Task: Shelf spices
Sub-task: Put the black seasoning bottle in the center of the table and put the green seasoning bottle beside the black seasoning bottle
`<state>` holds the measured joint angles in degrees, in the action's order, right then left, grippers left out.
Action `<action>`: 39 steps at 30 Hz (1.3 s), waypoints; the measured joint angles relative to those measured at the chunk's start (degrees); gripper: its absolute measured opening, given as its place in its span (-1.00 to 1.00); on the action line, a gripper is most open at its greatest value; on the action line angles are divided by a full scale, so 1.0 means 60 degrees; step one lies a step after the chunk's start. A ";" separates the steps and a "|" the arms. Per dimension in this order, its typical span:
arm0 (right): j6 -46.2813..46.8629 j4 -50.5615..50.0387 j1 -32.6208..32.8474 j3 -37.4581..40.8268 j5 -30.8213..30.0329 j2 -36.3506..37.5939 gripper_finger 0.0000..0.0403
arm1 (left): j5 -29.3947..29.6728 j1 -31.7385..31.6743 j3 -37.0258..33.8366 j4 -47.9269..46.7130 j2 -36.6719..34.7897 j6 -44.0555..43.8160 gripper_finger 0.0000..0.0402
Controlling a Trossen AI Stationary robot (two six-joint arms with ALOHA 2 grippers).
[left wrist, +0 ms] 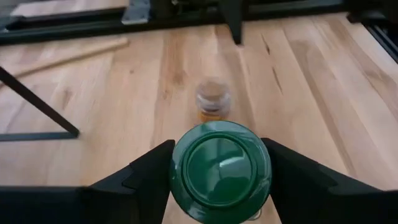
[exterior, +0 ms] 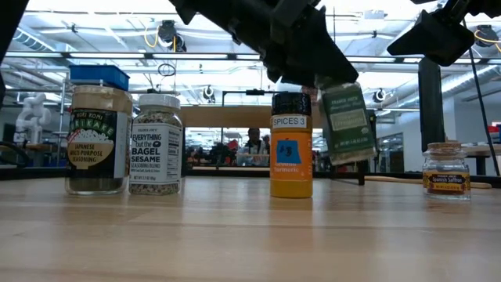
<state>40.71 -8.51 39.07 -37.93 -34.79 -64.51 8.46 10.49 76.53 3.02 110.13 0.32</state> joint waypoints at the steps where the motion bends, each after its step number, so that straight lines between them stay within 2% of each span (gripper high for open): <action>1: 0.0003 -0.0003 0.0000 0.0000 0.0000 0.0000 0.54 | -0.0002 0.0033 -0.0002 -0.0036 0.0000 0.0000 0.18; 30: 0.0000 -0.0011 0.0000 0.0000 0.0007 -0.0004 0.54 | 0.0168 0.0067 -0.0004 0.0759 0.0000 0.0312 0.21; 35: 0.0058 -0.0027 -0.0002 0.0000 0.0052 -0.0004 0.54 | -0.0699 -0.0053 -0.0007 0.0655 0.0000 0.0764 0.21; 39: 0.0066 -0.0101 0.0004 0.0000 0.0098 -0.0004 0.54 | -0.0829 -0.0265 -0.0007 0.0605 0.0000 0.1050 0.27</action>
<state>41.10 -9.12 39.09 -37.93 -34.20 -64.53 3.49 8.91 76.49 6.65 110.13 6.62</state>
